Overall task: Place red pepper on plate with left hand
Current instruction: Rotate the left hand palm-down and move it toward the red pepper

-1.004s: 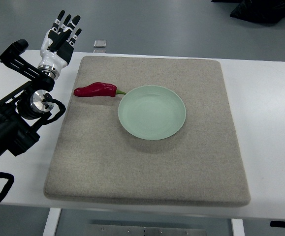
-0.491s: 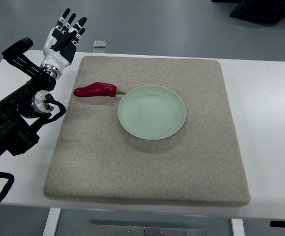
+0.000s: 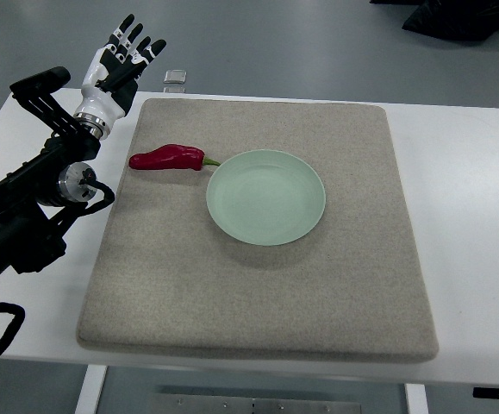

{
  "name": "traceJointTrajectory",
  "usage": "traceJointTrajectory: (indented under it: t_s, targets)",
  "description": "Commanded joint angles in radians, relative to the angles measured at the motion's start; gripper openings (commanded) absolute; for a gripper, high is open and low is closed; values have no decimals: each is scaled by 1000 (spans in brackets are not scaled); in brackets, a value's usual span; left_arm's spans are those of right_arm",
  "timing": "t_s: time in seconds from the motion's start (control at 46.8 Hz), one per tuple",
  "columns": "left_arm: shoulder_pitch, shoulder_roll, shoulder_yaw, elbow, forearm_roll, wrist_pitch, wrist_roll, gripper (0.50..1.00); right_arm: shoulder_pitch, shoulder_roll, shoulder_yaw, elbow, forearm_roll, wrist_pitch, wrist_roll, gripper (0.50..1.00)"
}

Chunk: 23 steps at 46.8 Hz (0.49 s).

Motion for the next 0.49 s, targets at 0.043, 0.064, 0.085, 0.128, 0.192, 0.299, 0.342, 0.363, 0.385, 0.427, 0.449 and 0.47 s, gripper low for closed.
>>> traceJointTrajectory:
  t_s: [0.043, 0.064, 0.085, 0.128, 0.192, 0.299, 0.342, 0.363, 0.385, 0.427, 0.449, 0.47]
  targets:
    - [2, 2, -2, -3, 0, -6, -46, 1000, 0, 0, -1, 0, 0, 0, 0, 932]
    - [3, 2, -2, -9, 0, -6, -53, 1000, 0, 0, 0, 0, 0, 0, -1, 932]
    - [5, 2, -2, -14, 0, -6, -59, 1000, 0, 0, 0, 0, 0, 0, 0, 932]
    - [8, 2, -2, -23, 0, -8, -69, 1000, 0, 0, -1, 0, 0, 0, 0, 932]
    - [8, 2, 1, -34, 5, -9, -76, 1000, 0, 0, 0, 0, 0, 0, 0, 932]
    - [5, 2, 1, -35, 63, -3, -78, 1000, 0, 0, -1, 0, 0, 0, -1, 932]
    - [3, 2, 1, -38, 99, 5, -76, 1000, 0, 0, 0, 0, 0, 0, 0, 932]
    - [3, 2, 1, -38, 116, 8, -78, 999, 0, 0, 0, 0, 0, 0, 0, 932]
    - [2, 3, -1, -38, 130, 12, -76, 999, 0, 0, 0, 0, 0, 0, 0, 932]
    - [0, 8, 1, -38, 156, 28, -76, 999, 0, 0, 0, 0, 0, 0, 0, 932]
    - [0, 12, 1, -35, 169, 37, -76, 999, 2, 0, 0, 0, 0, 0, 0, 932]
    - [0, 15, 1, -38, 185, 47, -75, 996, 0, 0, 0, 0, 0, 0, 0, 932]
